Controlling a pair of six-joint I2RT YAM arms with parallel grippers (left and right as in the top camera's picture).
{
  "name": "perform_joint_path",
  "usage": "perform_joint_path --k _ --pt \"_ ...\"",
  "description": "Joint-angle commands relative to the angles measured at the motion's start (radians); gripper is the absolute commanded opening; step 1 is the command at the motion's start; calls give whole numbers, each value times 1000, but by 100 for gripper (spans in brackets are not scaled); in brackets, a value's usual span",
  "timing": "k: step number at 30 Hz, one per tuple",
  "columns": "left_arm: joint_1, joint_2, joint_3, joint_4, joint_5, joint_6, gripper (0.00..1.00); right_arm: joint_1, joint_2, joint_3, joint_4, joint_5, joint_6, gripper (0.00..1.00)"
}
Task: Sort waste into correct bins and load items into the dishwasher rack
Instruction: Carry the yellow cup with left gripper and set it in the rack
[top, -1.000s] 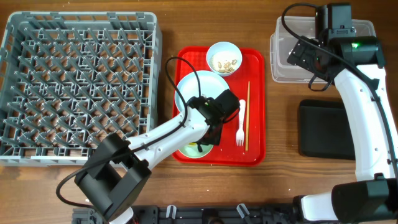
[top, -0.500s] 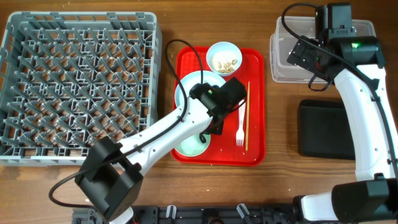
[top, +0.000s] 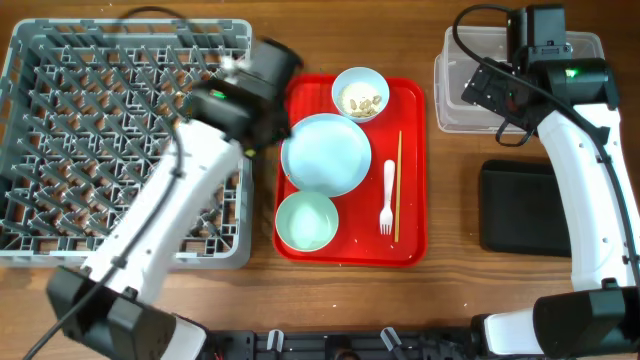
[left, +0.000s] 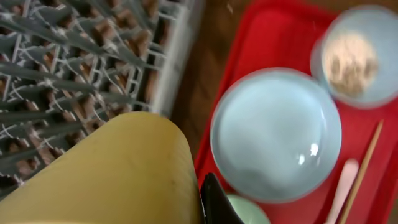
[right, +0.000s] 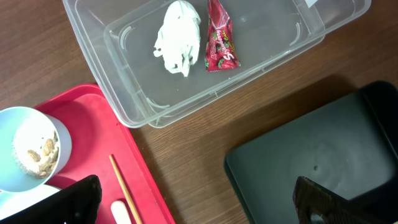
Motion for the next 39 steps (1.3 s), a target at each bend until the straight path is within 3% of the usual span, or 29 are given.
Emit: perform_joint_path --k 1,6,12,15,19,22,24,26,29,37,39 --pt "201 -23 15 86 319 -8 4 3 -23 -4 2 21 -10 100" --pt "462 -19 15 256 655 -9 4 3 -23 -4 2 21 -10 100" --pt "684 49 14 373 914 -10 4 3 -23 -4 2 21 -10 100" --pt "703 113 14 390 951 -18 4 3 -23 -4 2 21 -10 100" --pt "730 236 14 451 969 -117 4 3 -23 -4 2 21 -10 100" --pt "758 307 14 551 1072 -147 4 3 -23 -4 2 21 -10 100" --pt "768 330 14 566 1112 -147 19 3 -23 -4 2 21 -10 100" --pt "771 353 14 550 1119 -146 17 3 -23 -4 2 21 -10 100" --pt "771 362 14 526 1118 -142 5 3 -23 -4 2 21 -10 100" --pt "830 362 14 419 1054 -130 4 3 -23 -4 2 21 -9 100" --pt "862 362 14 375 1050 -67 4 3 -23 -4 2 21 -10 100"
